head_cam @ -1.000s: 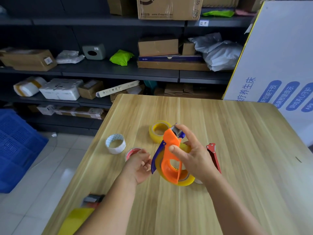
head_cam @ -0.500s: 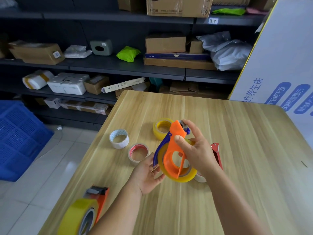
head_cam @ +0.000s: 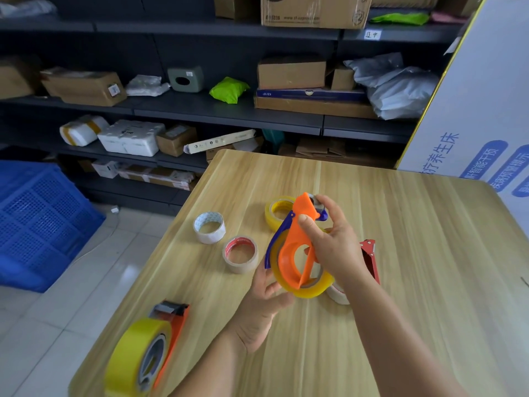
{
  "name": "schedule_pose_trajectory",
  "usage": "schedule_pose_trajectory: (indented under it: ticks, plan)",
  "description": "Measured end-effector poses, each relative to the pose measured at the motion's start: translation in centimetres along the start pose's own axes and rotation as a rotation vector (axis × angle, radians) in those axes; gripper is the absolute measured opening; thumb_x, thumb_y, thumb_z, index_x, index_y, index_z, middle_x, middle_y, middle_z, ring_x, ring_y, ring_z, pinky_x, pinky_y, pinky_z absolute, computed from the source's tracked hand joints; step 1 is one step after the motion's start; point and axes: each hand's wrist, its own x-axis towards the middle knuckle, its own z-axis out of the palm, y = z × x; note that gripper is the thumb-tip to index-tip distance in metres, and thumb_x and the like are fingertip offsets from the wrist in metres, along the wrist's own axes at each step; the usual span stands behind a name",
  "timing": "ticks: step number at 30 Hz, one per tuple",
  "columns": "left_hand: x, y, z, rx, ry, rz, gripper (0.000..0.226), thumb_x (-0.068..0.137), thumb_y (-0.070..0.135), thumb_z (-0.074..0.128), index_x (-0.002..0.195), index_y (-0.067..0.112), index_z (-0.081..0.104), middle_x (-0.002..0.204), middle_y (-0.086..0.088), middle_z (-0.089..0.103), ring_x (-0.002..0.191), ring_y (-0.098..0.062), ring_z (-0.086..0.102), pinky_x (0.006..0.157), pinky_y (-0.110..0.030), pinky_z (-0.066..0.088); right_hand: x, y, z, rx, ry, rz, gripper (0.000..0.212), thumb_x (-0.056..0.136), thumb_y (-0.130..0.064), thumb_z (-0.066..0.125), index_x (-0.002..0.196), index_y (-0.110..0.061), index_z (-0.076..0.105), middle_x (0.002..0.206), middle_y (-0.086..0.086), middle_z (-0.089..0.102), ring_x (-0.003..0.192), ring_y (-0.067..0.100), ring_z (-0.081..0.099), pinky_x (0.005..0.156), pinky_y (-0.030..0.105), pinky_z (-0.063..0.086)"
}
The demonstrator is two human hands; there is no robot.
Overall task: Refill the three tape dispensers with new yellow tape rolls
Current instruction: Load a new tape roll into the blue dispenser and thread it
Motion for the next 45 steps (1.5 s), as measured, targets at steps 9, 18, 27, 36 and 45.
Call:
schedule_pose_trajectory:
  ticks: [9,18,27,36,45]
  plan:
    - [-2.0,-1.2,1.2,0.143,0.236,0.082,0.099,0.054,0.038,0.085,0.135,0.049,0.032,0.143,0.022,0.042,0.136,0.001,0.032,0.114,-0.044,0.027,-0.9,-0.2,2.2,-0.008,0.014,0.113,0.052,0.078,-0.065,0.060,0.126,-0.054,0.040,0.111,-0.015,0.056,0.096,0.022,0.066,0.080,0.048,0.058]
    - [-5.3,-2.3,-0.5,0.124,0.336,0.135,0.091,0.047,0.044,0.084,0.129,0.038,0.046,0.129,0.015,0.059,0.126,-0.005,0.048,0.115,-0.043,0.026,-3.5,-1.6,4.5,-0.084,-0.094,0.203,0.060,0.085,-0.060,0.056,0.140,-0.047,0.036,0.107,-0.012,0.054,0.104,0.021,0.060,0.093,0.046,0.051]
    - [-12.3,-5.1,-4.6,0.065,0.404,0.009,0.095,0.042,0.058,0.086,0.127,0.040,0.048,0.133,0.013,0.056,0.132,-0.013,0.044,0.113,-0.043,0.027,-9.0,-0.7,10.2,-0.113,-0.226,0.307,0.071,0.085,-0.057,0.058,0.147,-0.046,0.024,0.121,-0.012,0.054,0.114,0.021,0.056,0.101,0.042,0.046]
    - [-18.7,-7.4,-5.8,-0.084,0.311,-0.065,0.089,0.049,0.058,0.084,0.128,0.030,0.054,0.131,0.011,0.060,0.132,-0.011,0.044,0.105,-0.036,0.038,-14.4,0.2,12.4,-0.161,-0.225,0.445,0.083,0.089,-0.040,0.056,0.155,-0.025,0.006,0.148,0.006,0.040,0.126,0.029,0.047,0.099,0.040,0.044]
    - [-20.7,-8.3,-5.4,-0.304,0.373,-0.262,0.072,0.043,0.059,0.071,0.107,0.028,0.059,0.111,0.018,0.063,0.112,0.000,0.051,0.111,-0.038,0.029,-18.2,1.6,13.5,0.070,-0.214,0.593,0.072,0.092,-0.015,0.050,0.153,-0.020,0.013,0.094,0.004,0.050,0.082,0.021,0.054,0.078,0.038,0.051]
